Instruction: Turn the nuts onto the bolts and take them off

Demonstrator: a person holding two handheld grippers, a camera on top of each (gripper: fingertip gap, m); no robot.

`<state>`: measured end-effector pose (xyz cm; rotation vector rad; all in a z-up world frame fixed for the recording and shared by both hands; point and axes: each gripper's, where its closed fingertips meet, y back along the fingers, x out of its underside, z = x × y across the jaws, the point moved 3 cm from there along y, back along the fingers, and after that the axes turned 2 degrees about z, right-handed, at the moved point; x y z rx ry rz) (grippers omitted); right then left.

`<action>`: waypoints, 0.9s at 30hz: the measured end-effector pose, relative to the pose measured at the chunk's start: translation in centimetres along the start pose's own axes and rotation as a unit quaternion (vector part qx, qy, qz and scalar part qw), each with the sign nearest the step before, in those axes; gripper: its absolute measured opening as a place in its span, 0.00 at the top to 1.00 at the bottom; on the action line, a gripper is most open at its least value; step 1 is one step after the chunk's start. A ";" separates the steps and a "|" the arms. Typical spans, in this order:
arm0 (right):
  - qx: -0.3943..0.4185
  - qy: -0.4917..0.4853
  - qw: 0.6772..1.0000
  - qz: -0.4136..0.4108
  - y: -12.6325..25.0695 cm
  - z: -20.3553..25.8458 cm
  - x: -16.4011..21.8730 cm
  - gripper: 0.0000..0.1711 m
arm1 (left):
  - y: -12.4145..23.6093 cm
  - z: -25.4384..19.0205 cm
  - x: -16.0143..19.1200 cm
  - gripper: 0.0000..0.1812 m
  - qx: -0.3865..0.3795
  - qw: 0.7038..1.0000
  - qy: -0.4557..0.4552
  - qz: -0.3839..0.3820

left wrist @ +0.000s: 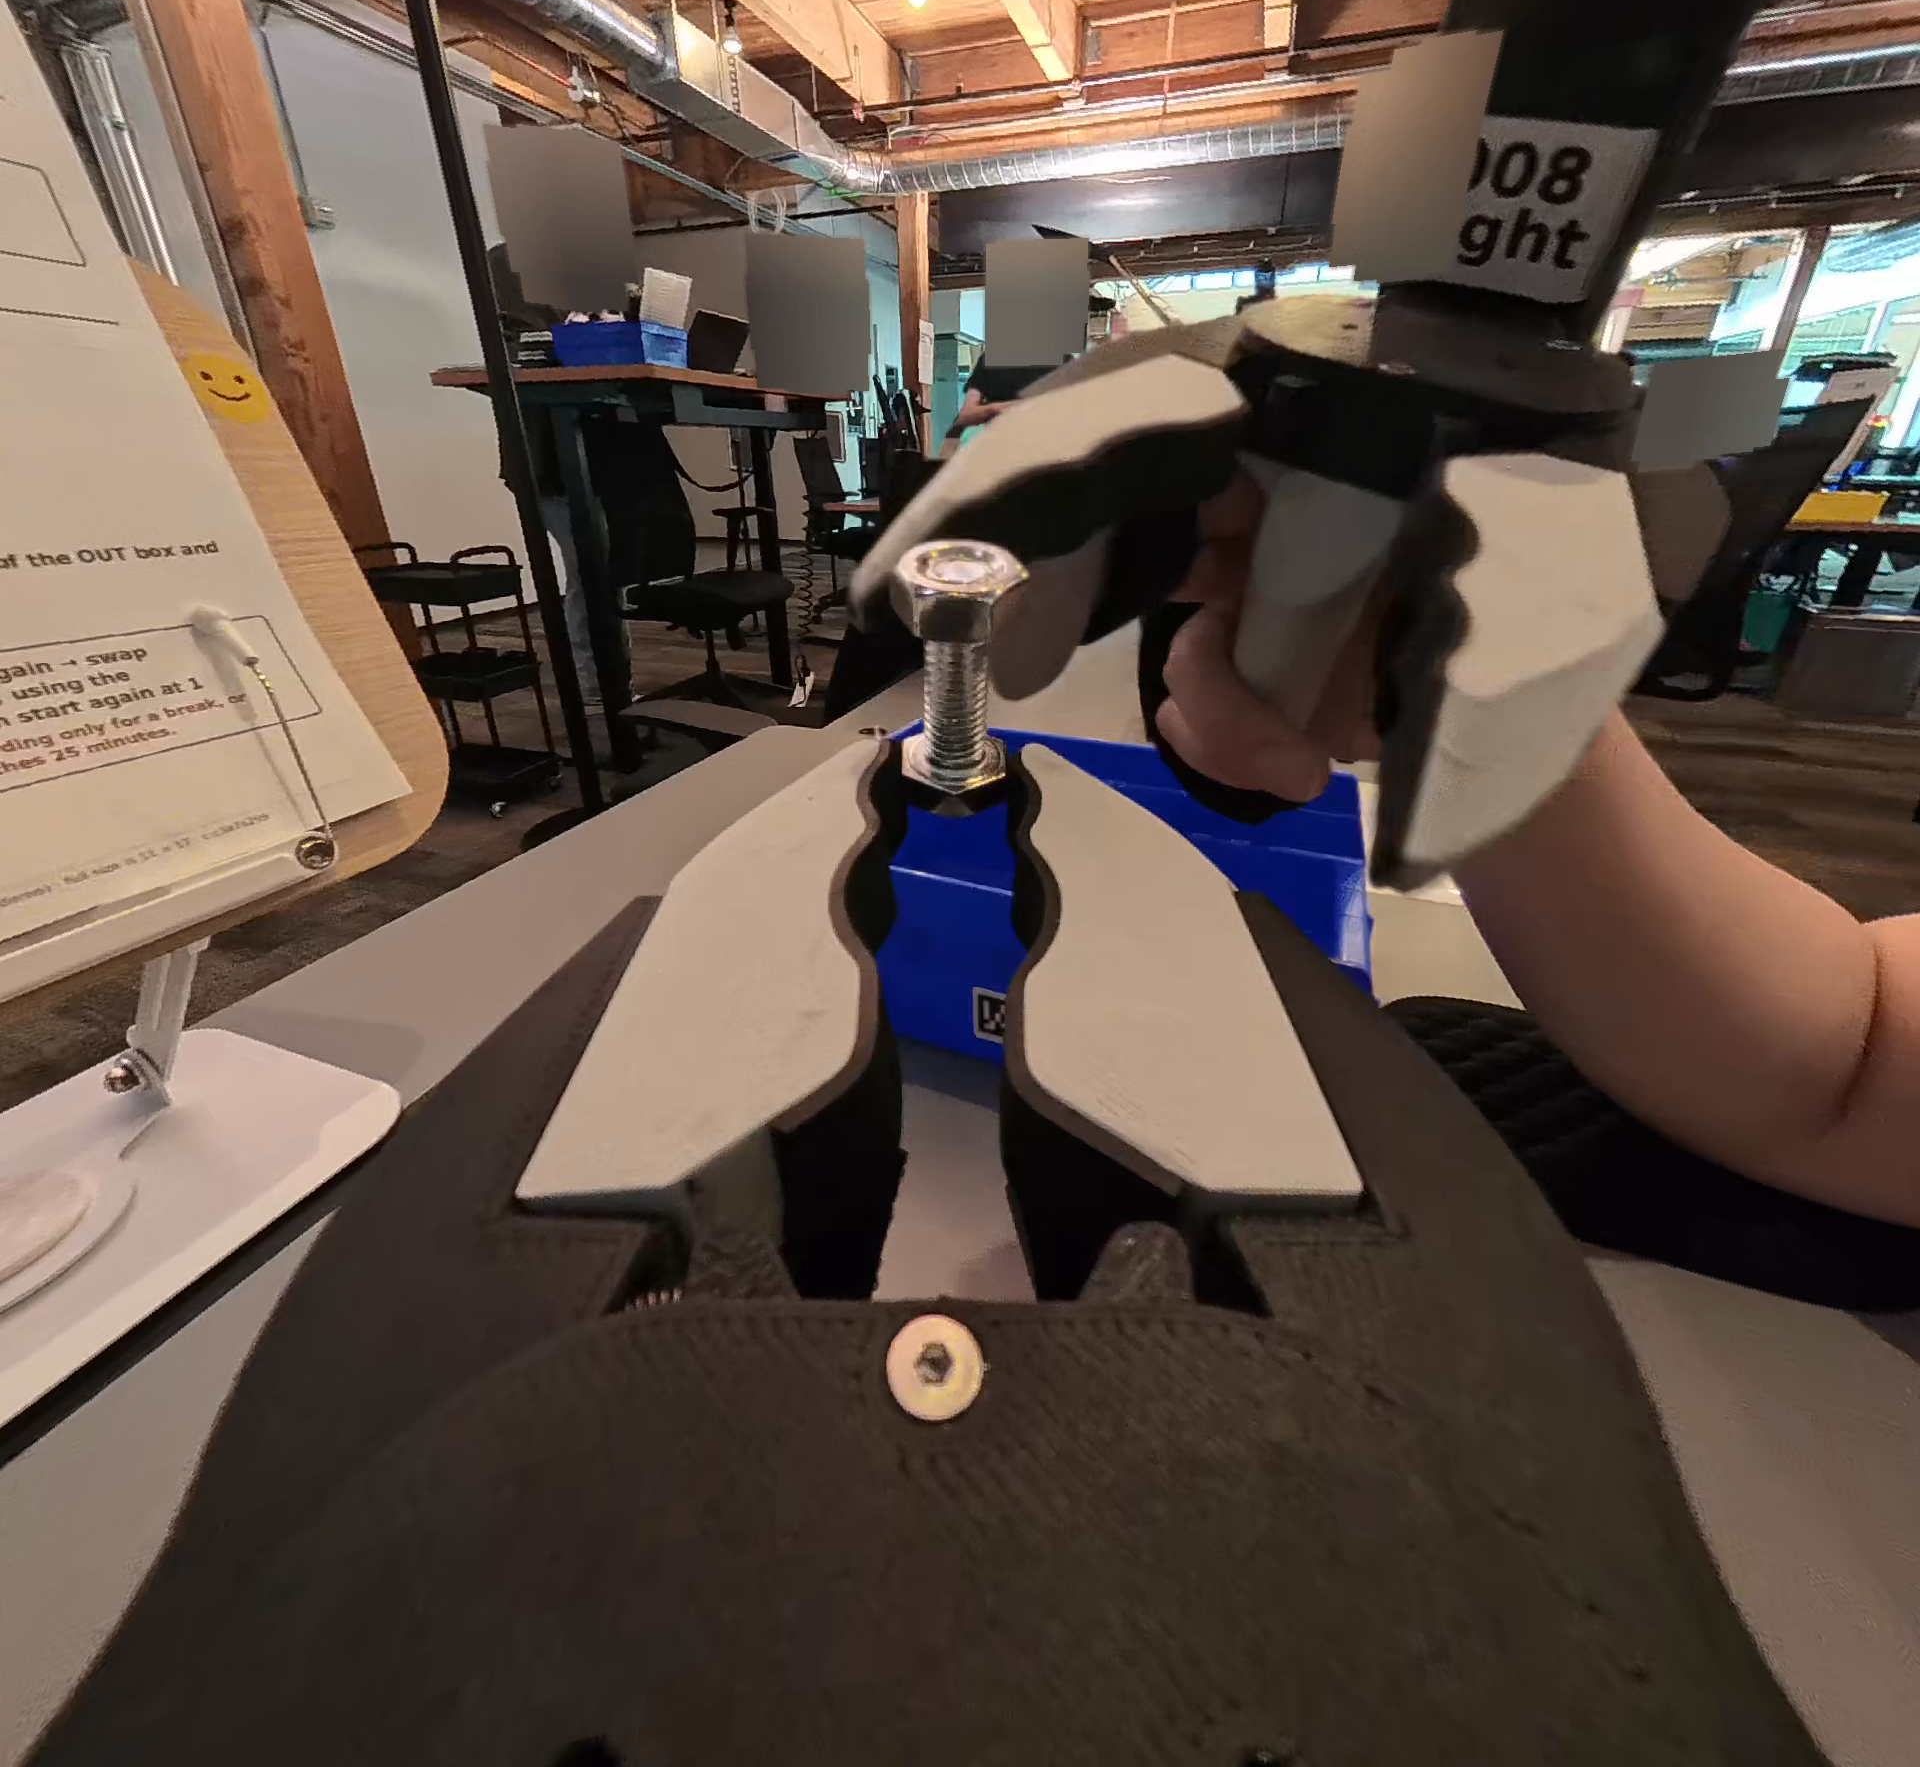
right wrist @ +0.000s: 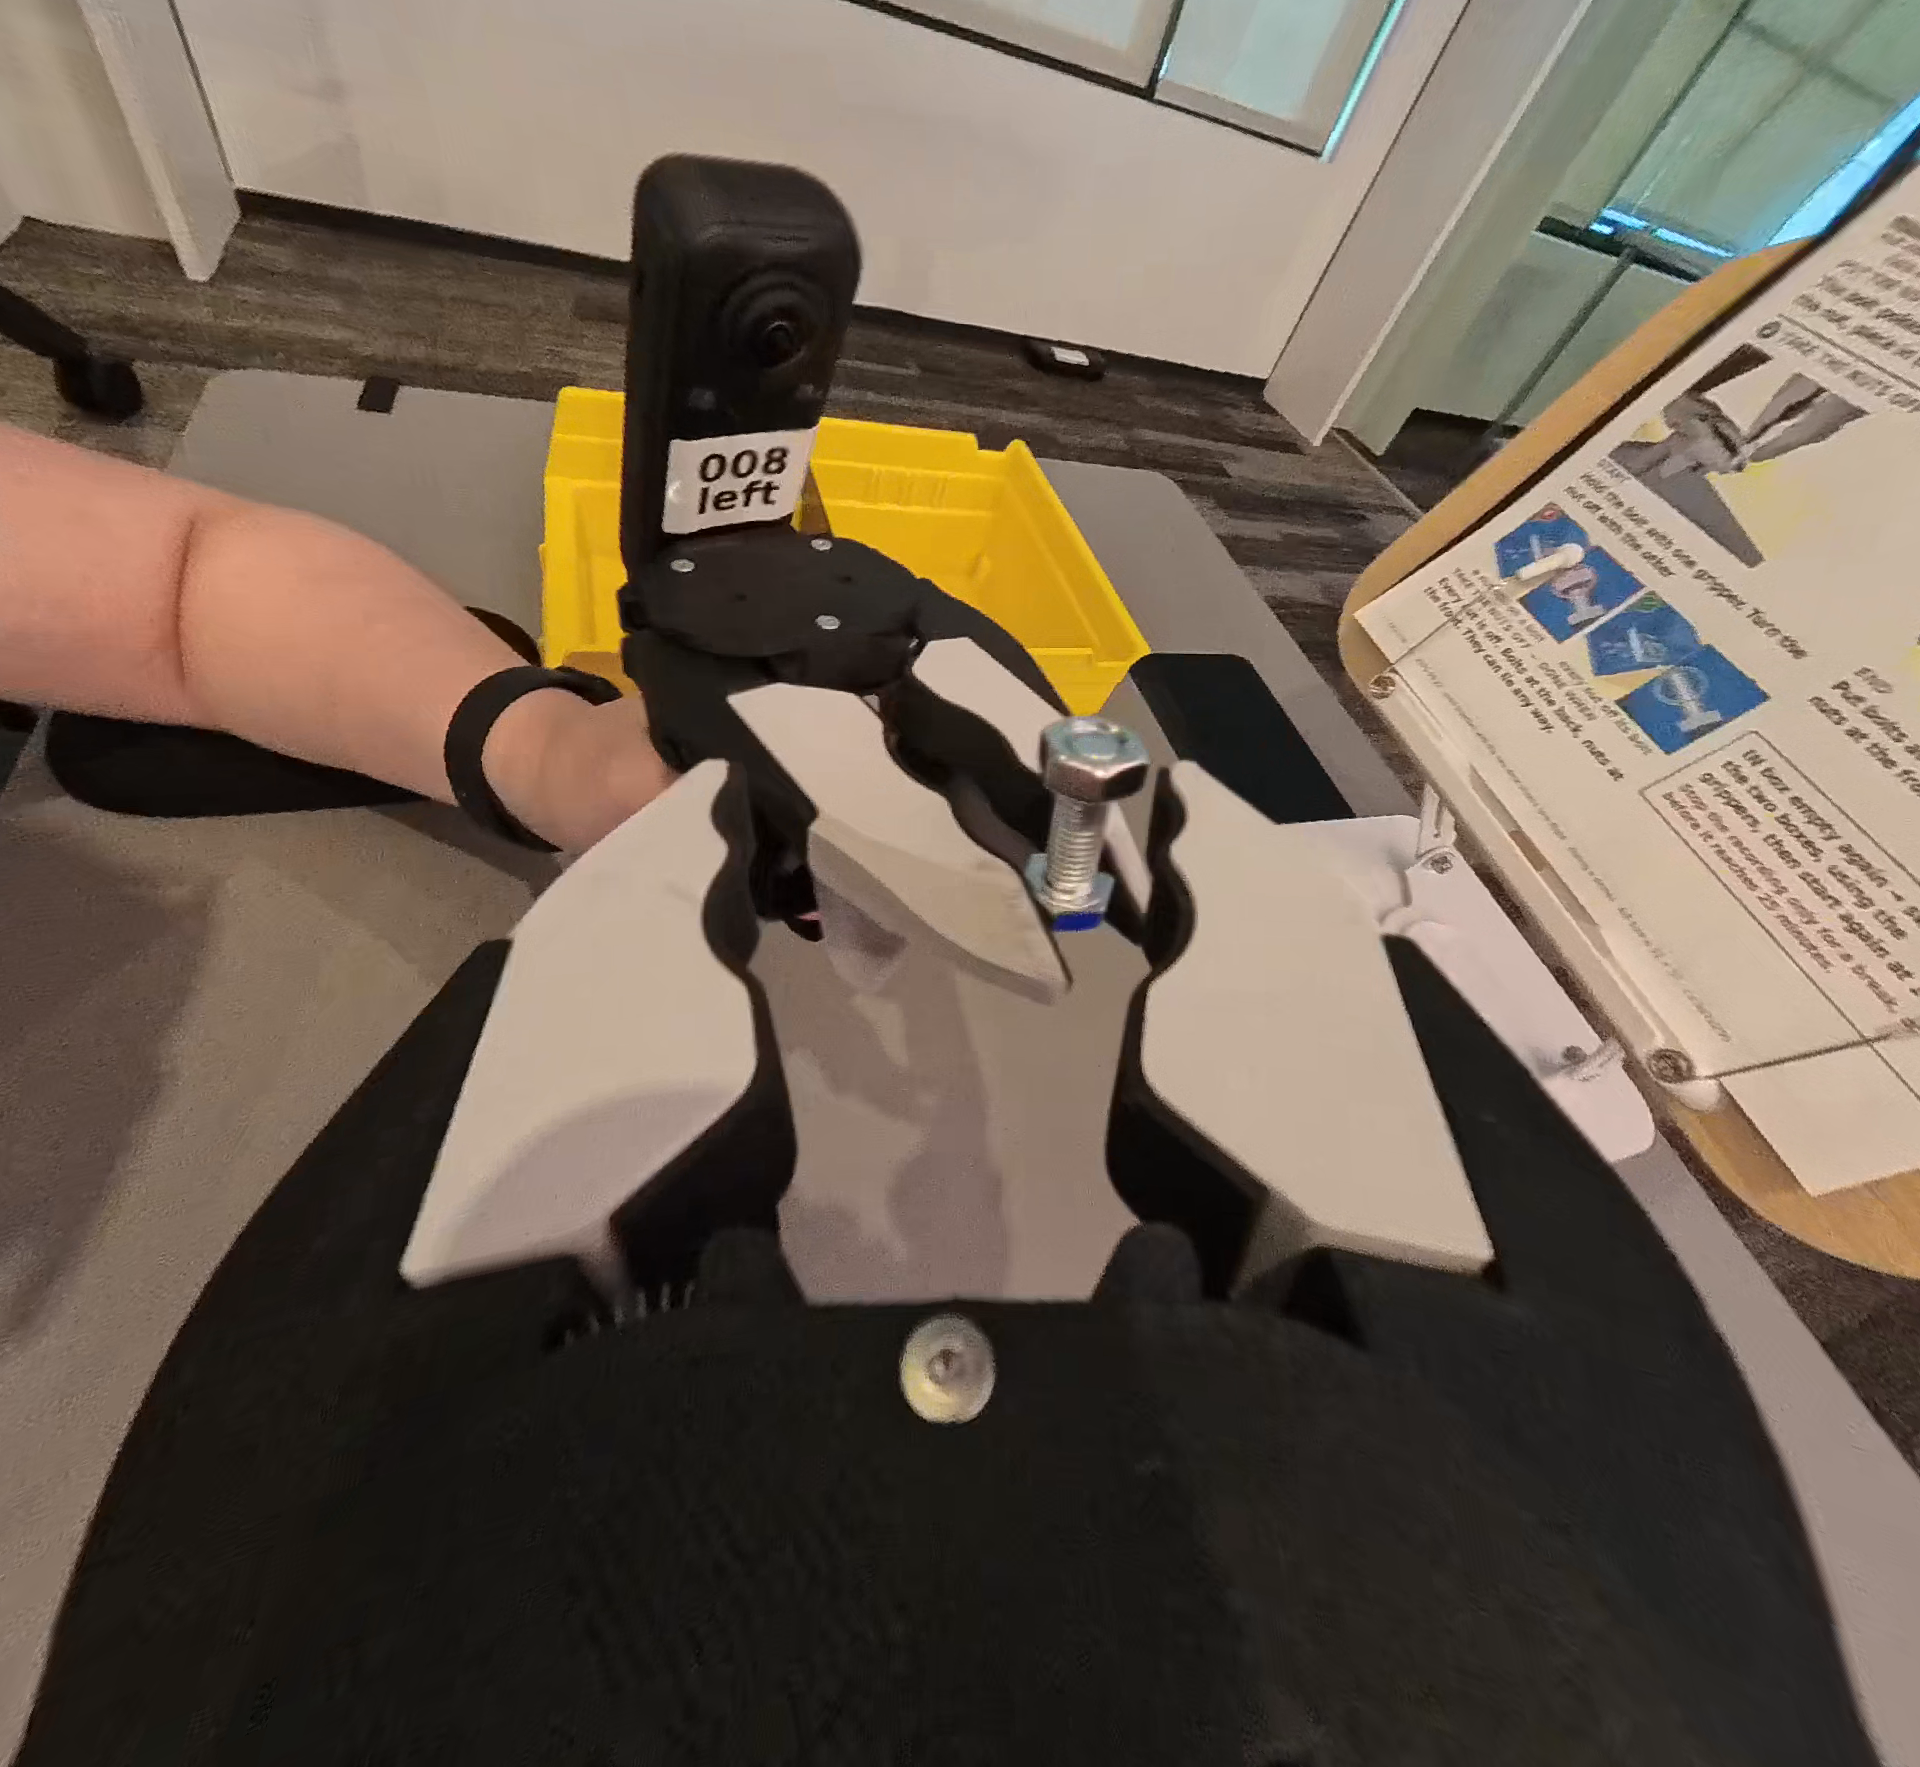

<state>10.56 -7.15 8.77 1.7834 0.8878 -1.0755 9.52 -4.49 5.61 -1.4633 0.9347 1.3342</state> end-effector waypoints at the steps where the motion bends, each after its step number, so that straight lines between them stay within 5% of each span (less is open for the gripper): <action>1: -0.007 0.014 1.000 0.009 0.0 0.4 0.1 0.56 | 0.1 0.3 0.0 0.90 -0.006 1.000 0.004 0.001; 4: -0.065 0.050 0.996 0.026 1.0 2.3 0.1 0.76 | 0.6 1.4 -0.4 0.90 -0.015 0.999 0.032 -0.010; 10: 0.036 0.023 0.999 -0.009 1.1 -0.8 -0.5 0.70 | 0.3 0.2 -0.4 0.90 0.007 1.000 0.012 -0.005; 13: 0.018 0.020 0.999 -0.034 0.6 -0.5 -0.7 0.66 | -0.2 -0.6 0.0 0.90 0.019 1.000 -0.004 0.009; 17: -0.015 0.065 0.998 -0.005 0.9 1.0 -0.4 0.71 | 0.0 0.1 -0.1 0.90 -0.001 1.000 -0.001 0.012; 18: -0.028 0.067 0.997 -0.006 1.1 1.5 -0.5 0.79 | 0.1 0.3 -0.2 0.90 0.000 1.000 0.007 0.008; 24: 0.019 0.049 0.998 -0.028 0.5 0.3 -0.9 0.59 | 0.0 -0.3 -0.3 0.90 0.014 1.000 0.000 0.012; 27: 0.005 0.065 0.998 -0.006 0.0 0.8 -0.3 0.58 | -0.1 -0.6 -0.2 0.90 0.018 1.000 -0.008 0.020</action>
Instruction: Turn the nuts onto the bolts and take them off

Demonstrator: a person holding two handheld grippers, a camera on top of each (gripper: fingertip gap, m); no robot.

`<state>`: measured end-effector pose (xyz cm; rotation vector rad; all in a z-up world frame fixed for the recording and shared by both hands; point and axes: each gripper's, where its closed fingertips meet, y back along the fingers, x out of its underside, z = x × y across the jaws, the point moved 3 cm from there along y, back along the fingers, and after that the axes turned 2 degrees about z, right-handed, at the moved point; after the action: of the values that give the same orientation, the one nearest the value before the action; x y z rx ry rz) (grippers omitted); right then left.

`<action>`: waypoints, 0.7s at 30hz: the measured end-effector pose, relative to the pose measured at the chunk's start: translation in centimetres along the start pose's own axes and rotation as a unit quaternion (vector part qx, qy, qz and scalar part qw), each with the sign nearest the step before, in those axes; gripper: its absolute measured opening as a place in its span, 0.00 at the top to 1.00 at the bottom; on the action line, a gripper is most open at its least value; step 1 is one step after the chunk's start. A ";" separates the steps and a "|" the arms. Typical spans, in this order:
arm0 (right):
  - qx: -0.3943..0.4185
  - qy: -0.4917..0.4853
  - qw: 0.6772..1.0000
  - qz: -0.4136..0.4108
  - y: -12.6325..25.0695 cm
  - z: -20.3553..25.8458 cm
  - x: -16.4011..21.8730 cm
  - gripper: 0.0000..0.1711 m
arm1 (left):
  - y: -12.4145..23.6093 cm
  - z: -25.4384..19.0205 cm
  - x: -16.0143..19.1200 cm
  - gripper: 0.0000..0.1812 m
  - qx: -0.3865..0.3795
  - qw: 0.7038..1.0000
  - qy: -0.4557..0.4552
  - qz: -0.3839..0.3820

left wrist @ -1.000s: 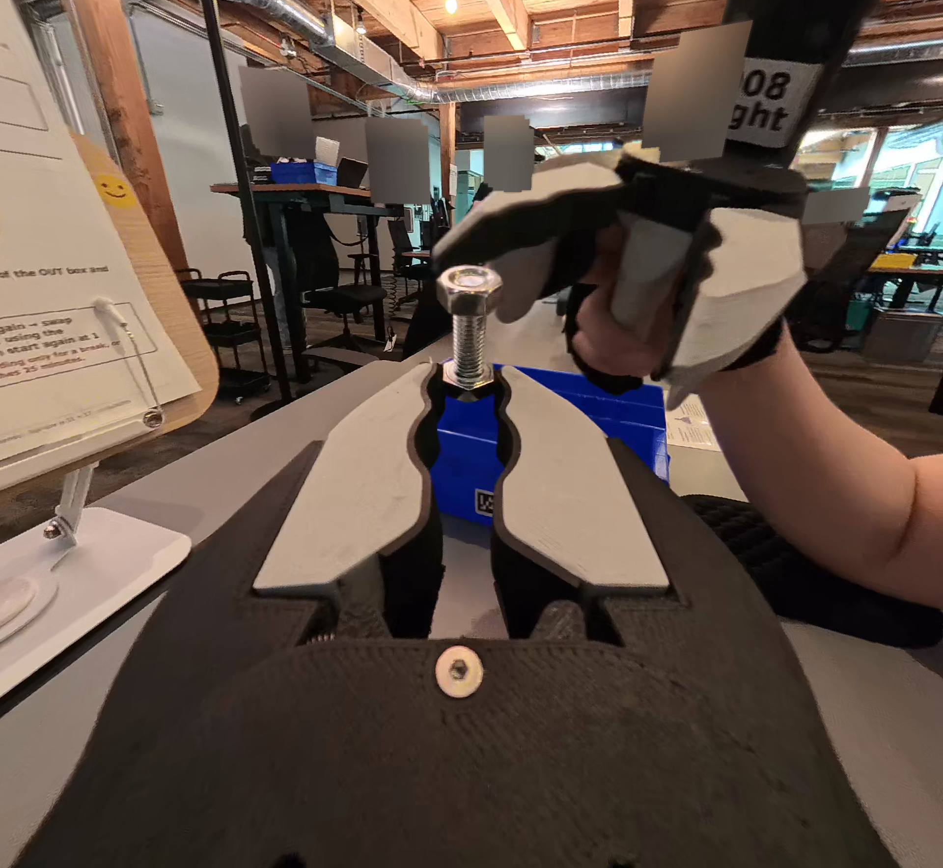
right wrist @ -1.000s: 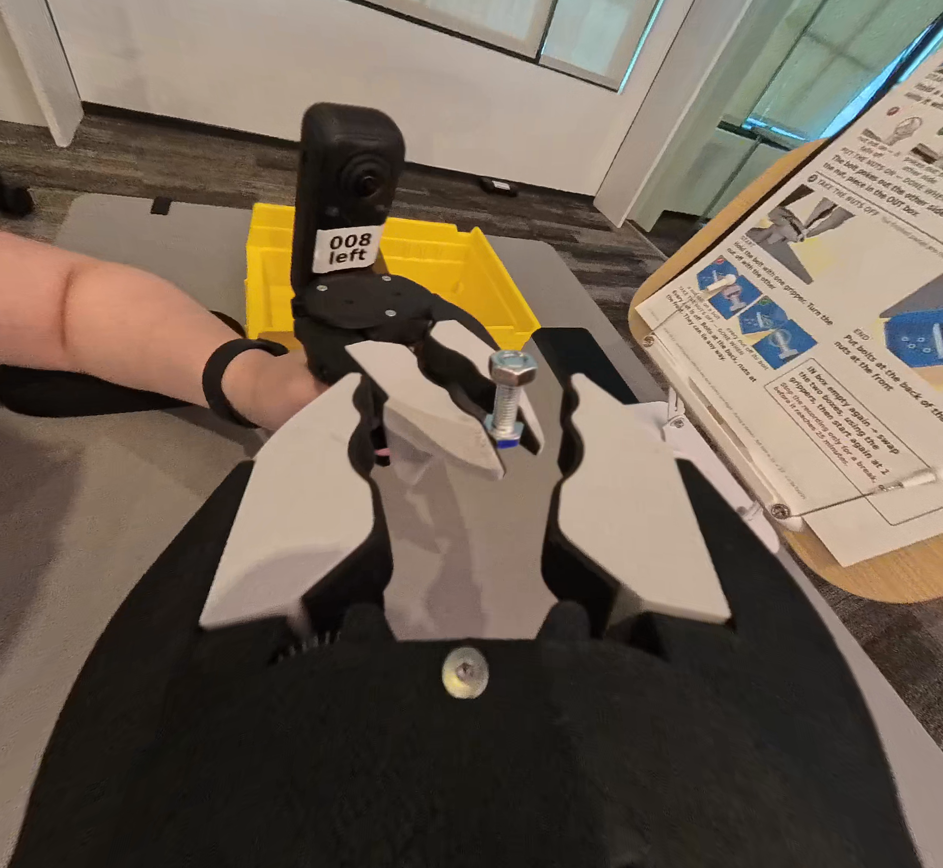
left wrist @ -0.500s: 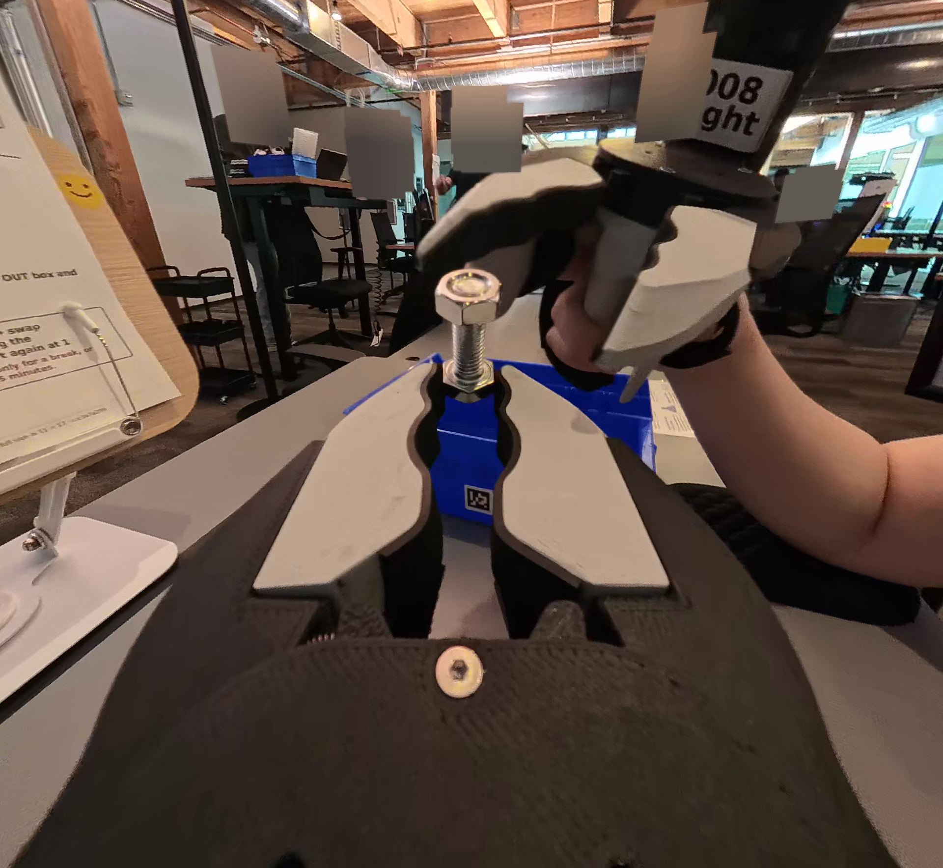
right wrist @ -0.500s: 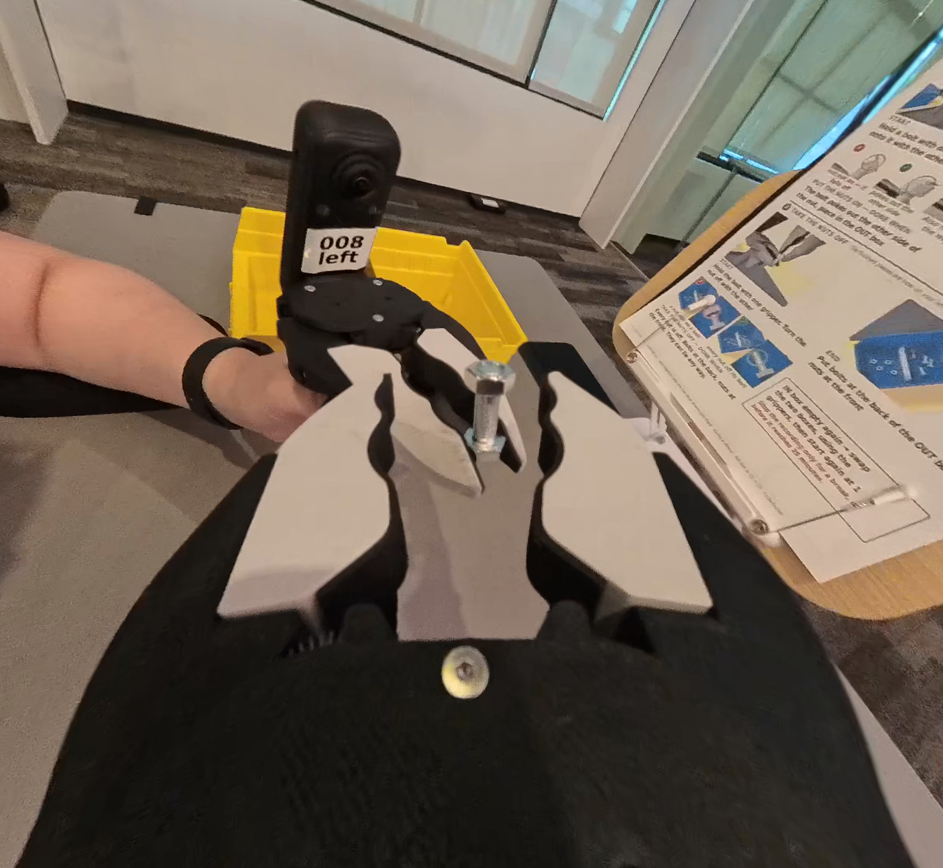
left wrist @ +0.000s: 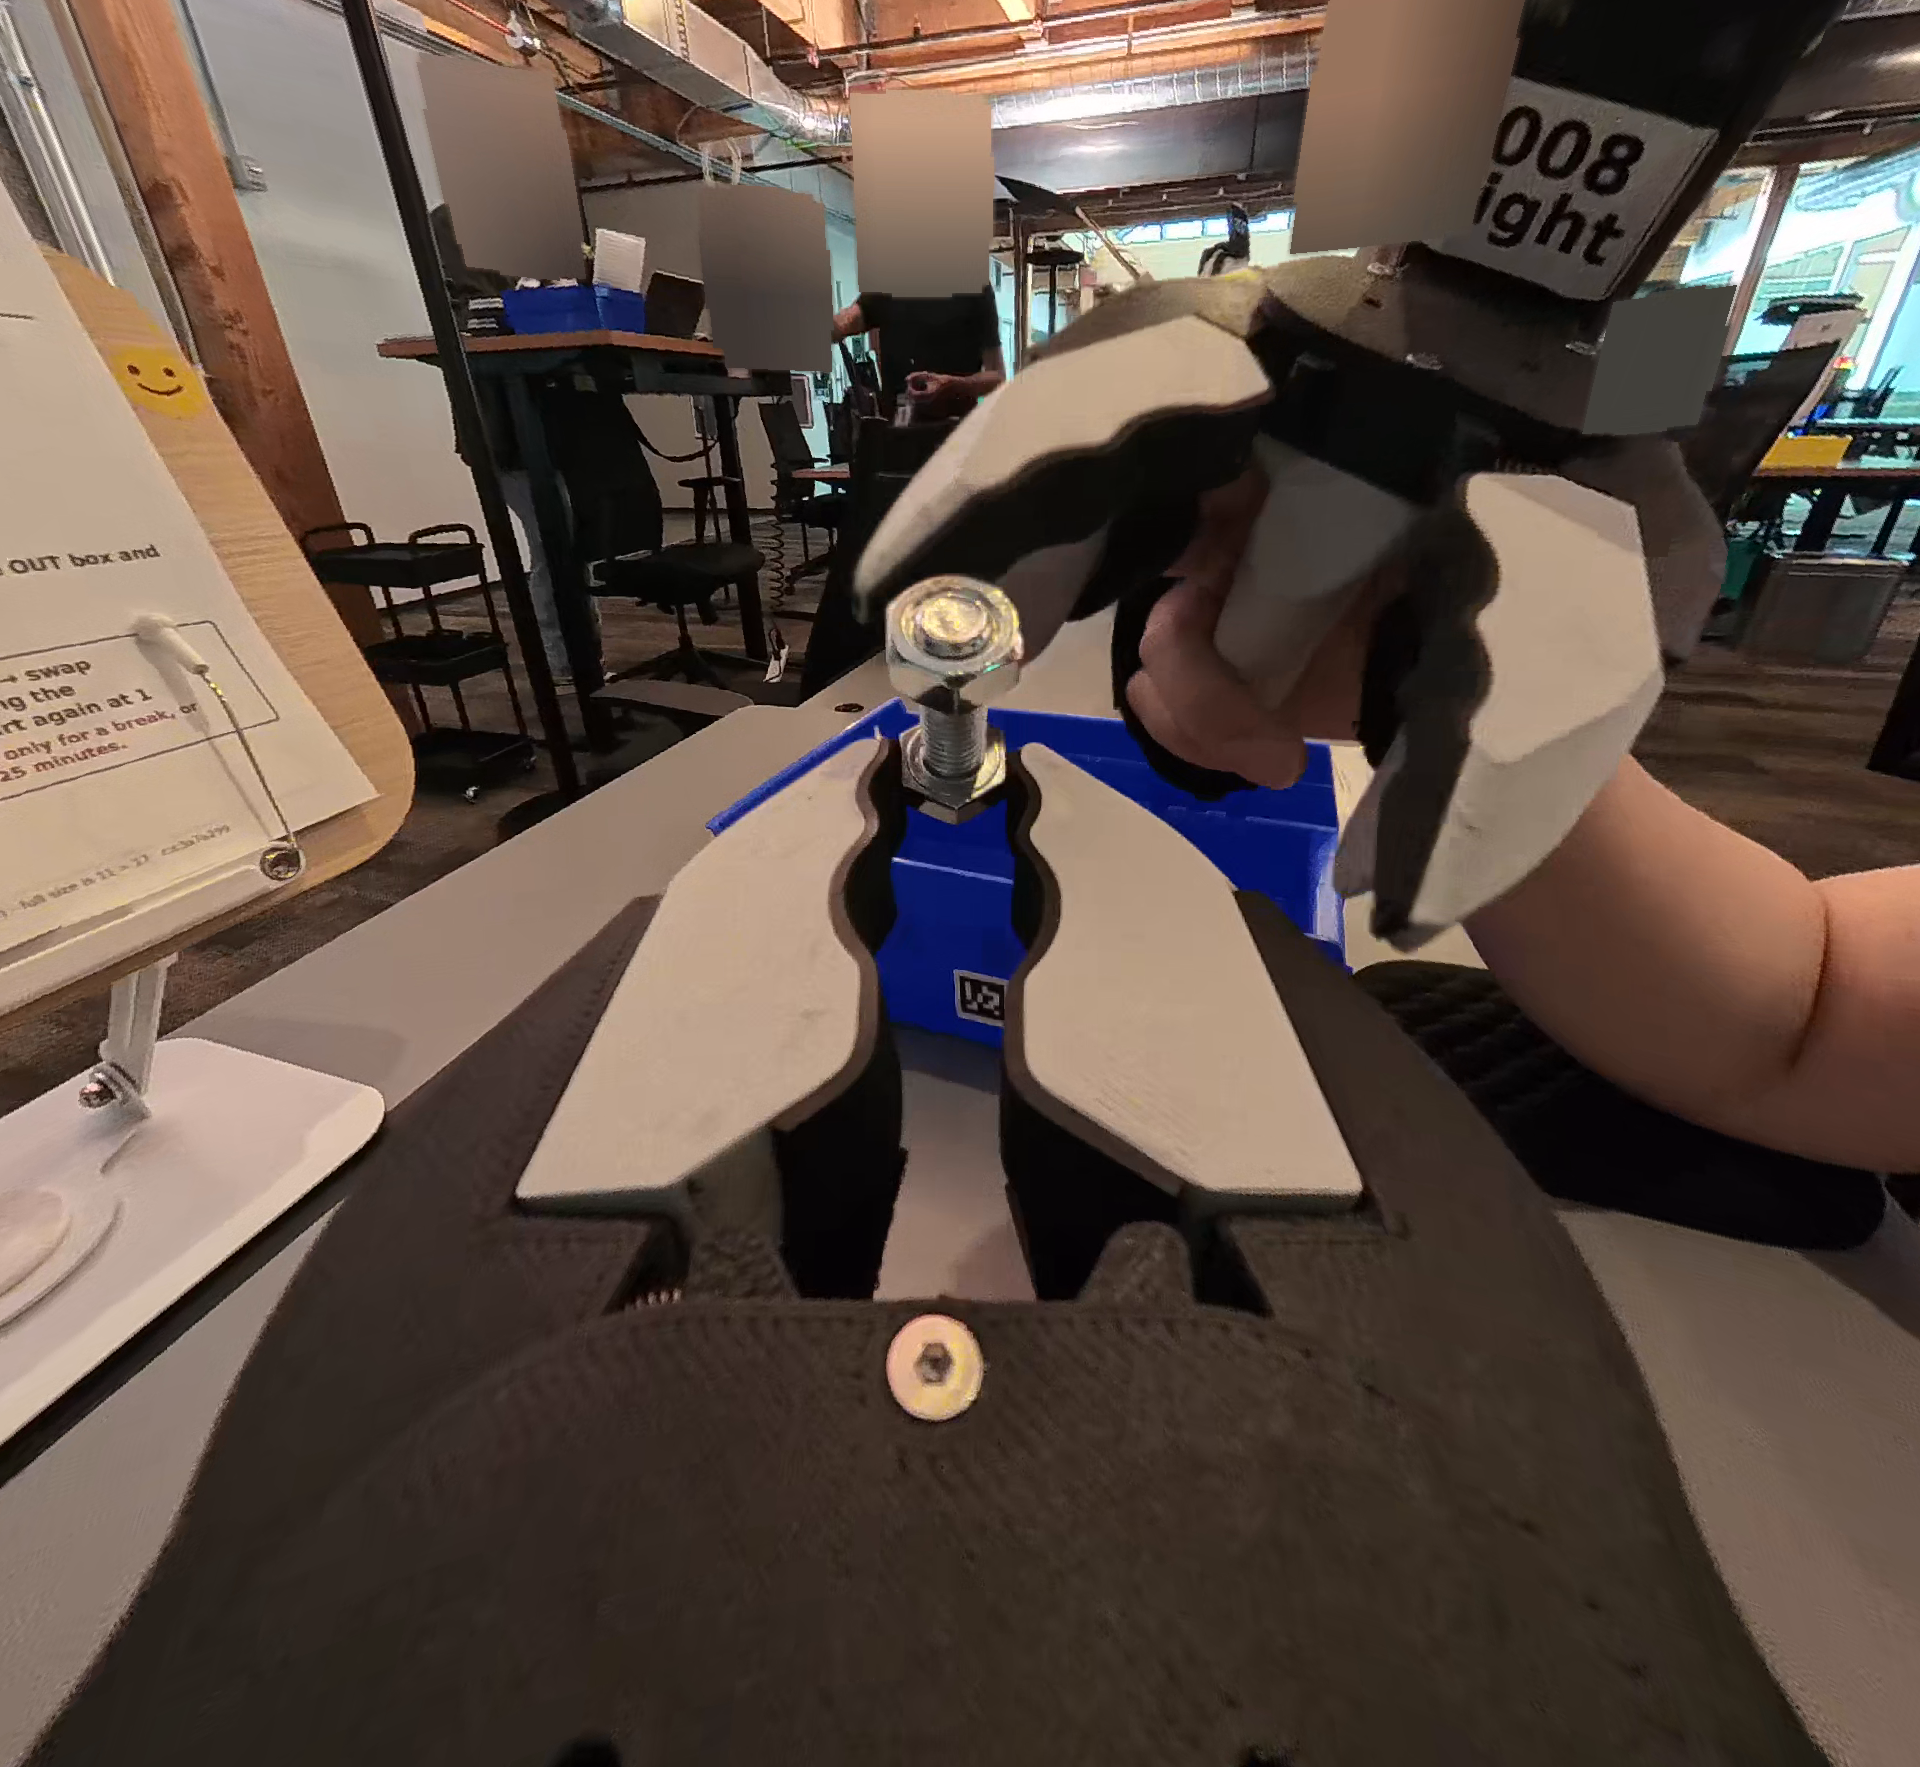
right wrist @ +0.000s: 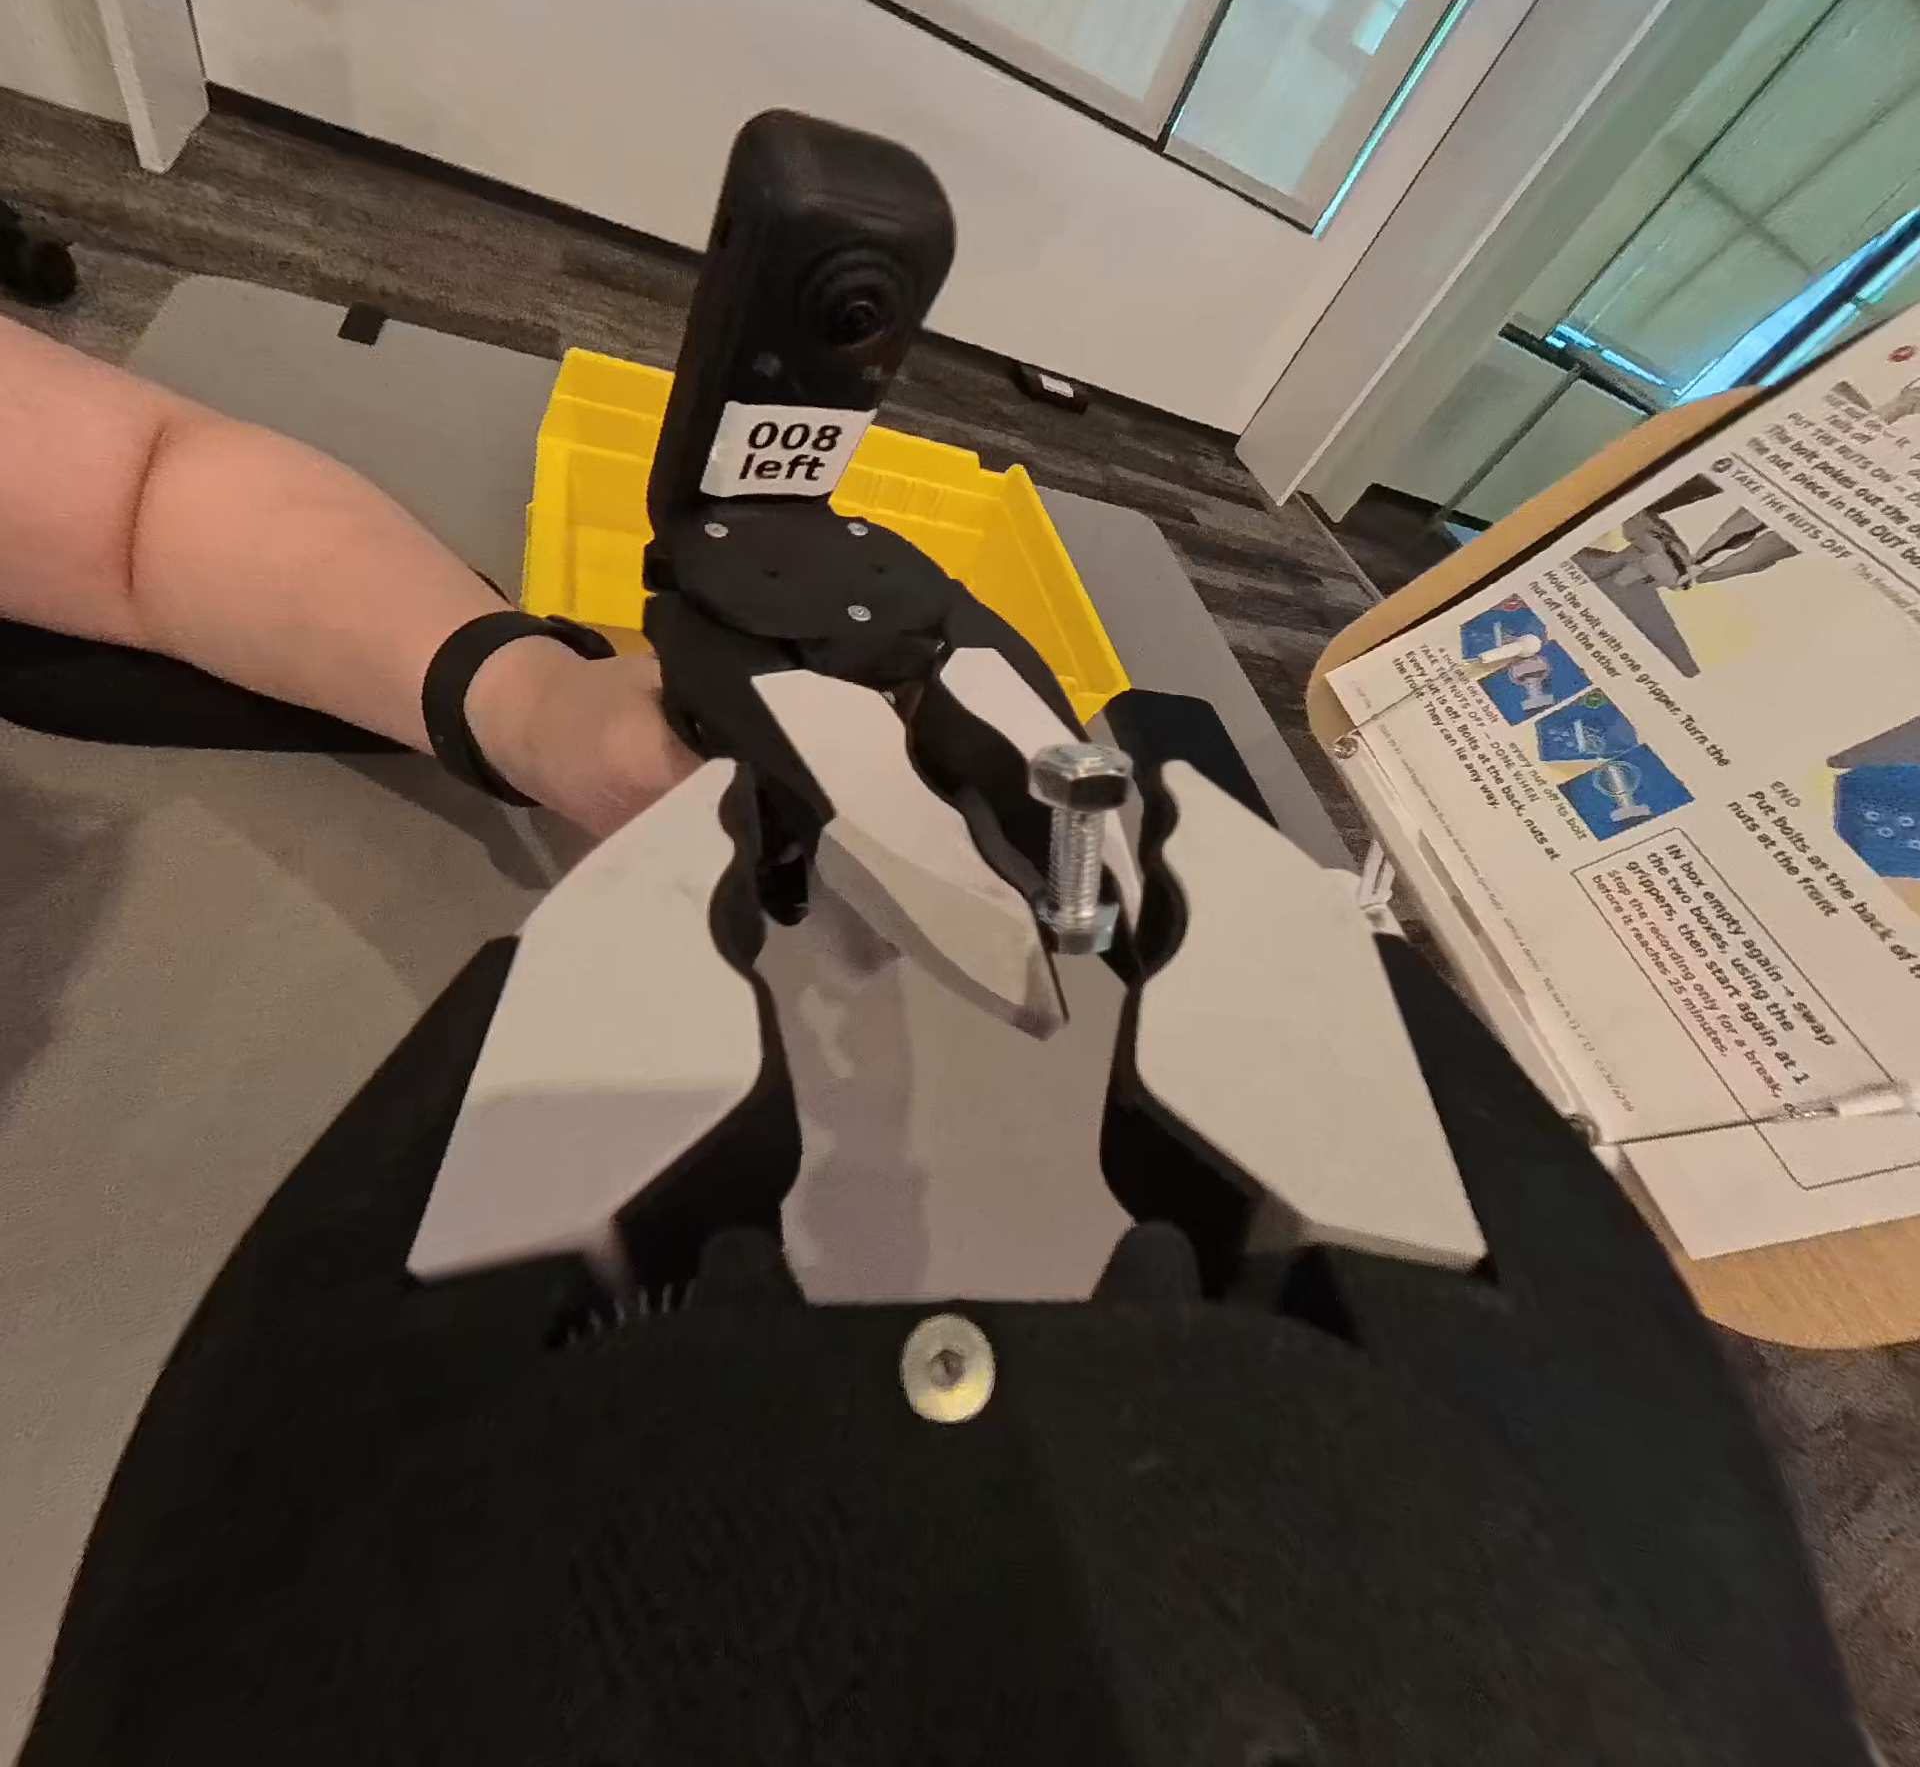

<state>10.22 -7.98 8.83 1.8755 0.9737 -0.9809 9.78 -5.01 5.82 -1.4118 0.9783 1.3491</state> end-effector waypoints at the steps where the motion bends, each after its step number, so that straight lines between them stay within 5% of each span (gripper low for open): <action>1: -0.007 0.009 1.000 0.007 0.1 0.3 0.1 0.58 | 0.0 0.0 0.0 0.90 0.003 1.000 0.003 0.003; 4: -0.026 0.021 0.999 0.010 1.2 0.7 -0.1 0.77 | 0.1 0.2 0.1 0.90 0.009 1.000 0.025 0.008; 9: 0.005 -0.009 0.999 -0.033 1.4 -0.5 -1.0 0.70 | 0.0 0.1 0.3 0.90 0.017 0.999 0.030 0.022; 13: 0.006 0.005 1.000 0.014 0.1 -0.3 0.4 0.61 | -0.3 -0.4 0.5 0.90 0.022 0.999 0.014 0.041; 16: -0.008 0.005 0.999 0.032 0.6 0.0 0.7 0.65 | -0.3 -0.4 0.7 0.90 0.026 0.998 0.017 0.050; 18: -0.023 -0.004 1.000 0.020 1.4 0.1 0.3 0.78 | -0.4 -0.3 0.9 0.90 0.022 0.998 0.016 0.052; 21: -0.019 -0.027 0.999 -0.011 1.8 -0.3 -0.4 0.78 | -0.4 -0.3 0.9 0.90 0.025 0.998 0.021 0.052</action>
<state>11.70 -8.50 9.86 1.8010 0.9763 -1.0128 10.31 -5.14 4.99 -1.3728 1.1195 1.3662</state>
